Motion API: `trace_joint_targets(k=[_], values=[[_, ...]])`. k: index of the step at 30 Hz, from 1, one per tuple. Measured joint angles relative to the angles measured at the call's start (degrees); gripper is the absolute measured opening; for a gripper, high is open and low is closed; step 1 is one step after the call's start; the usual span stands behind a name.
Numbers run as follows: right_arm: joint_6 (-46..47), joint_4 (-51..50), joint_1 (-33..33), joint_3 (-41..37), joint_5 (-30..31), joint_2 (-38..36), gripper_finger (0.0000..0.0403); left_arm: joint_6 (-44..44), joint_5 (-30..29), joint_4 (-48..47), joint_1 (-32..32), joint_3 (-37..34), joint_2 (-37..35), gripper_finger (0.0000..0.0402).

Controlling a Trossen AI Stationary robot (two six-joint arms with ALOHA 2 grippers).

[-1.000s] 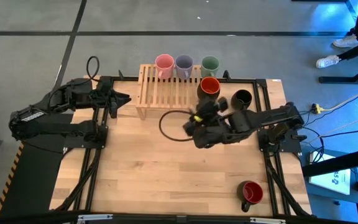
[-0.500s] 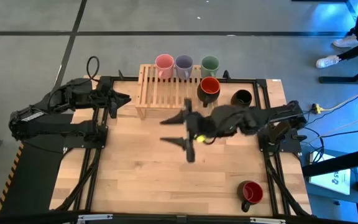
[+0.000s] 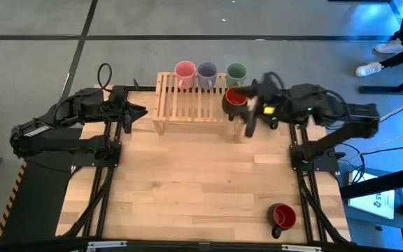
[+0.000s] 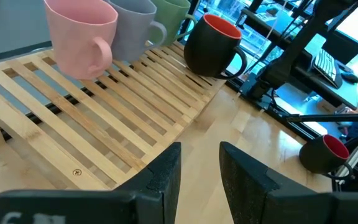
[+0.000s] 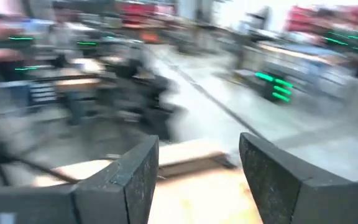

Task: Place coffee mugs
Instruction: Put the black mug on the shelf

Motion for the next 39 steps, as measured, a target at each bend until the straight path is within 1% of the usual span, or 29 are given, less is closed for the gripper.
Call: trace_joint_targets(k=[2, 5, 7, 9, 14, 21, 23, 25, 29, 32, 36, 39], values=[[2.72, -2.29, -0.22, -4.36, 6.49, -4.33, 0.0214, 0.0, -0.01, -0.01, 0.01, 0.0, -0.01, 0.0104], [10.83, -7.33, -0.11, -10.6, 14.86, -10.77, 0.0214, 0.01, -0.02, -0.02, 0.01, 0.0, 0.0, 0.0104], [18.1, -12.27, -0.11, -14.29, 18.49, -14.51, 0.0214, 0.01, -0.02, -0.02, 0.01, 0.0, 0.0, 0.0104], [25.48, -17.37, -0.11, -17.58, 19.9, -17.48, 0.0214, 0.01, -0.02, 0.0, 0.01, 0.0, 0.0, 0.0104], [40.32, -29.76, -0.15, -23.74, 19.82, -21.57, 0.0214, 0.01, -0.2, -0.02, -0.01, 0.0, 0.0, 0.0104], [63.08, -49.94, -0.19, -30.18, 19.91, -21.23, 0.0214, -0.02, -0.48, 0.0, 0.01, 0.0, 0.0, 0.0104], [69.51, -53.66, -0.19, -33.13, 19.58, -21.09, 0.0214, -0.04, -0.48, 0.0, 0.0, 0.0, 0.0, 0.0104], [74.66, -54.53, -0.19, -36.73, 18.6, -21.29, 0.0214, -0.04, -0.48, 0.0, -0.01, 0.0, 0.0, 0.0104], [79.74, -54.43, -2.07, -44.43, 13.55, -21.23, 0.0214, -0.41, -0.57, -0.01, 0.0, 0.0, 0.0, 0.0104], [80.42, -52.9, -4.57, -49.37, 9.87, -21.11, 0.0214, -0.46, -0.63, 0.0, 0.0, 0.0, 0.0, 0.0104], [80.33, -50.55, -8.42, -53.47, 8.15, -20.9, 0.0214, -1.53, -1.31, 0.0, -0.02, 0.0, 0.0, 0.0104], [79.4, -49.61, -11.57, -55.48, 7.98, -20.9, 0.0214, -1.69, -1.75, 0.0, 0.01, 0.0, 0.0, 0.0104]])
